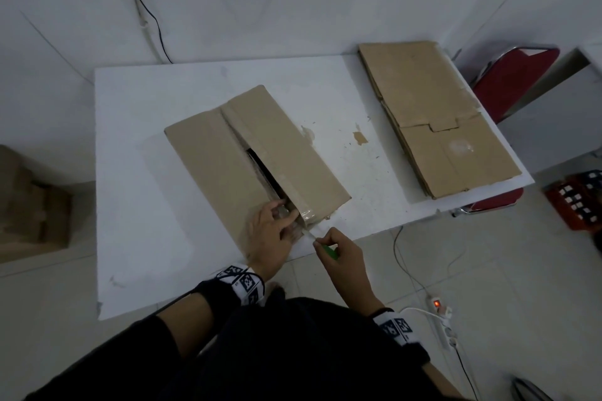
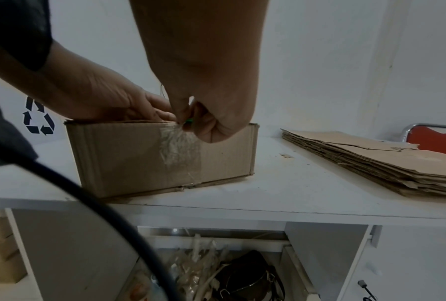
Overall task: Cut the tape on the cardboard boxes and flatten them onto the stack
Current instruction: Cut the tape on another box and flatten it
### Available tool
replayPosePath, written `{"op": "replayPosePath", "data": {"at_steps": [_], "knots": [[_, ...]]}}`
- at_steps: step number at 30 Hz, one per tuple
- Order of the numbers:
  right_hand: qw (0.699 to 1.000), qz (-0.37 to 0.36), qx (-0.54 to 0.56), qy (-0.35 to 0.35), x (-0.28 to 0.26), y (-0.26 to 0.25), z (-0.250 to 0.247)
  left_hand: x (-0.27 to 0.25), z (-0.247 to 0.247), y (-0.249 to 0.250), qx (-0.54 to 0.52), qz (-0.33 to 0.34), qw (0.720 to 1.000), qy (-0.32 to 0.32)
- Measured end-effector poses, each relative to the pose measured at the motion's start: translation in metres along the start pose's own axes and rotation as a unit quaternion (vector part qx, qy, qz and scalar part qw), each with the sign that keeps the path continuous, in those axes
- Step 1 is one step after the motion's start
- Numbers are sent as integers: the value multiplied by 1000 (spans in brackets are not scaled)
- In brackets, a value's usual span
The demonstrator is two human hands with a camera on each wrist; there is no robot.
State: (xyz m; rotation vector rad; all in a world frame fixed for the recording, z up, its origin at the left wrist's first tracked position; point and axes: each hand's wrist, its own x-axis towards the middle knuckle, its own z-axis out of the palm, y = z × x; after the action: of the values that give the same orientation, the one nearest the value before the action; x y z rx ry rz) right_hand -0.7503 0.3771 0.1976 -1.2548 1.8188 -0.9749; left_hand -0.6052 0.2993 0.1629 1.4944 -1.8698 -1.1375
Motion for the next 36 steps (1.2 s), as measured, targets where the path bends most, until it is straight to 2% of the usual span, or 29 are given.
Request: {"op": "replayPosePath", "data": {"at_steps": [10, 16, 24, 29, 31, 33, 35, 36], "knots": [[999, -3, 9, 31, 5, 5, 14, 6, 5, -5, 51, 15, 999, 10], [997, -56, -52, 22, 15, -1, 22, 6, 5, -7, 86, 28, 996, 18], [995, -62, -67, 42, 5, 2, 18, 5, 3, -4, 100, 44, 994, 29], [989, -32, -53, 134, 33, 5, 7, -1, 0, -1, 104, 58, 993, 5], [990, -20, -56, 131, 34, 11, -9, 4, -2, 5, 117, 27, 993, -16], [992, -20, -54, 114, 25, 15, -26, 14, 0, 9, 103, -43, 993, -38], [992, -8, -45, 116, 16, 20, -39, 27, -2, 14, -18, -113, 993, -18], [991, -1, -36, 130, 17, 21, -43, 35, -4, 16, -95, -144, 985, 4]]}}
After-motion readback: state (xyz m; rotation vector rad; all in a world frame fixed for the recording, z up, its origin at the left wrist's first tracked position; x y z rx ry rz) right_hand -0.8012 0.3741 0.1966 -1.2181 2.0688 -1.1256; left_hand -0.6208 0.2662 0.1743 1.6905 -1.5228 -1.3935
